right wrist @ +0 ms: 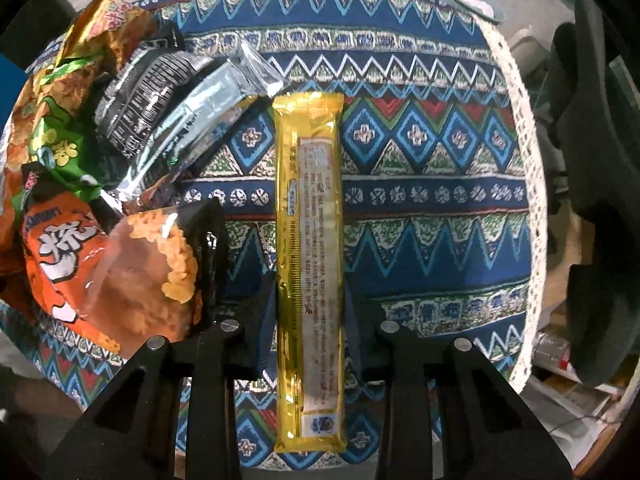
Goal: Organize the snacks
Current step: 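Lift the red bag with the left tool while the right tool carries the yellow bar toward the box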
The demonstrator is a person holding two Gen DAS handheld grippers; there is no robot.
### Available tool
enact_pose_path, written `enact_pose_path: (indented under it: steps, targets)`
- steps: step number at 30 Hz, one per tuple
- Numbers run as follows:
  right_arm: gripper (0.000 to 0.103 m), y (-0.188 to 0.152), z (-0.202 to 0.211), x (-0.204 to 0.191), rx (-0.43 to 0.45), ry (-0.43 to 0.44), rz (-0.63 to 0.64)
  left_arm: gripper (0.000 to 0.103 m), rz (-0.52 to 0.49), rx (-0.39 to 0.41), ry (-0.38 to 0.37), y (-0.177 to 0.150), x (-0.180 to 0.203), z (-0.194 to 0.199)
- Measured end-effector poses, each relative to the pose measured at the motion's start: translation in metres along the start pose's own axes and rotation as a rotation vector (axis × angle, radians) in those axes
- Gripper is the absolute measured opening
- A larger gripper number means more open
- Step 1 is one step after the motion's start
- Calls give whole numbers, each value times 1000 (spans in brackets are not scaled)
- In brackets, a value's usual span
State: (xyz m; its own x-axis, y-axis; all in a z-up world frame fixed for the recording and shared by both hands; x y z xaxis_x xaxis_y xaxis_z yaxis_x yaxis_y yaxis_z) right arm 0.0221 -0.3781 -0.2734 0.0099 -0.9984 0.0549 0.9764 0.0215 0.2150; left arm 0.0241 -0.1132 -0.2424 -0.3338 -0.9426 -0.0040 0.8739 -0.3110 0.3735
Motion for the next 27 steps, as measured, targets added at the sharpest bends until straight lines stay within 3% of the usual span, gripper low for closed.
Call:
enact_pose_path:
  steps: [3, 5, 7, 10, 19, 27]
  targets:
    - [29, -3, -8, -5, 3, 12, -2, 84, -6, -13, -13, -6, -1, -4]
    - [28, -3, -7, -6, 13, 26, 6, 67, -5, -10, -30, -8, -2, -3]
    - [27, -5, -5, -10, 17, 32, 11, 58, -9, -18, -41, -8, -3, -1]
    - [27, -9, 0, -16, 24, 20, 32, 53, -20, -13, -20, -8, -5, 4]
    - [27, -7, 29, -22, 80, 20, 22, 51, -87, 29, 30, -9, -2, 28]
    - [27, -1, 69, -25, 152, 13, 24, 51, -100, 75, 31, -2, -2, 52]
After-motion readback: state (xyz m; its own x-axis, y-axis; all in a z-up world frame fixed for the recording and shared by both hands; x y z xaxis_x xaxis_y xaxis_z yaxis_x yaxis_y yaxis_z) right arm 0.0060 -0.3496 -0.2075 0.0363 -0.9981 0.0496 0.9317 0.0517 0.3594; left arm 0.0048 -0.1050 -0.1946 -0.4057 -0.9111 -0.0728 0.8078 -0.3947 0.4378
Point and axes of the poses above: each gripper's, at about its wrist camera, not at the fingertips, and z roughly against the way its jaws point, x to its right, y to its top, the point moved 5 cm from there along -z, roughly the way its jaws point, and after that the axes turned 7 degrees about x, right-handed, at the moved point
